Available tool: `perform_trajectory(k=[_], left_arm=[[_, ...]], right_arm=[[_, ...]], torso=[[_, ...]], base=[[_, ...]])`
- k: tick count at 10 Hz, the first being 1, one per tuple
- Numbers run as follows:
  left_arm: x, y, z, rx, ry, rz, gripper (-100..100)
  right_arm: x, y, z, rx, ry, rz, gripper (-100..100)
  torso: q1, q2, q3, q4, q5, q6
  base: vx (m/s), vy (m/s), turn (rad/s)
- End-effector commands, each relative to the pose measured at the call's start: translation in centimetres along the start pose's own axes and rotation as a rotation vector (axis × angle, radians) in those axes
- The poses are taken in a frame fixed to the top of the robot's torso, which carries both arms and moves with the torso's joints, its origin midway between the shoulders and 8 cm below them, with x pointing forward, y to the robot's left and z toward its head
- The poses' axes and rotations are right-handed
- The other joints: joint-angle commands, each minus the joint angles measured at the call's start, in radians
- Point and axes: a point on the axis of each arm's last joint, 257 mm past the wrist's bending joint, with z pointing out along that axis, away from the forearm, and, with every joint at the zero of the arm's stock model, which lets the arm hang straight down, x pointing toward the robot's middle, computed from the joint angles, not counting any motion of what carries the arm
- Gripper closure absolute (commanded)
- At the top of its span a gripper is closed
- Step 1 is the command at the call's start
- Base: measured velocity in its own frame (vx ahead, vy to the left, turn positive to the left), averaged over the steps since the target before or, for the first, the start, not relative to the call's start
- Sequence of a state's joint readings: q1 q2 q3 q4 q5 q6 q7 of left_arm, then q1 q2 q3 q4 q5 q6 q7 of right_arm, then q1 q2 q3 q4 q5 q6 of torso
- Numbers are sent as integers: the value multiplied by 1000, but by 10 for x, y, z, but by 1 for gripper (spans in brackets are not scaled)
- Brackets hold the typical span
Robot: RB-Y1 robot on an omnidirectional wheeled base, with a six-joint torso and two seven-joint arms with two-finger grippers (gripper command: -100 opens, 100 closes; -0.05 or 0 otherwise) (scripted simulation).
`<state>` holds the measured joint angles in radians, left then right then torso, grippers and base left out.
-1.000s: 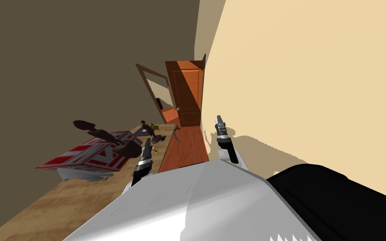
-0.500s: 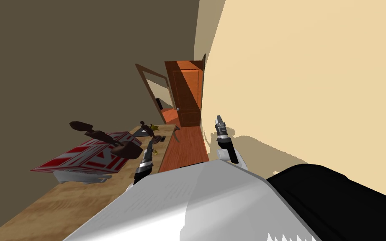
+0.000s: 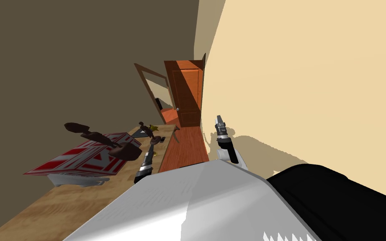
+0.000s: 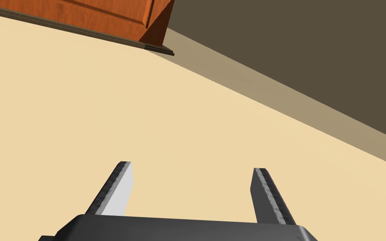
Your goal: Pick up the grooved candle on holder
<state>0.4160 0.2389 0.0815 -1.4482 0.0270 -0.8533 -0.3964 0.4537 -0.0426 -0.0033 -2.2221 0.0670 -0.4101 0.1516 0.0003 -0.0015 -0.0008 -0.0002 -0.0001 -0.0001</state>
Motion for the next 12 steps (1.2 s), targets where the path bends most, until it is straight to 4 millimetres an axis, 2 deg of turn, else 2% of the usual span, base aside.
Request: perform_trajectory(k=[1, 2, 3, 12], left_arm=[[5, 14, -9, -28, 15, 17, -100], [5, 16, -10, -17, 18, 45, -100], [9, 27, -17, -45, 29, 45, -100], [28, 81, -62, -140, 105, 154, -100]], right_arm=[[0, 0, 0, 0, 0, 0, 0], [0, 0, 0, 0, 0, 0, 0], [0, 0, 0, 0, 0, 0, 0], [0, 0, 0, 0, 0, 0, 0]], torso=[[0, 0, 0, 0, 0, 0], [0, 0, 0, 0, 0, 0], [0, -1, 0, 0, 0, 0], [0, -1, 0, 0, 0, 0]], base=[[25, 1, -6], [38, -5, -7], [33, -3, -3], [27, -1, -2]])
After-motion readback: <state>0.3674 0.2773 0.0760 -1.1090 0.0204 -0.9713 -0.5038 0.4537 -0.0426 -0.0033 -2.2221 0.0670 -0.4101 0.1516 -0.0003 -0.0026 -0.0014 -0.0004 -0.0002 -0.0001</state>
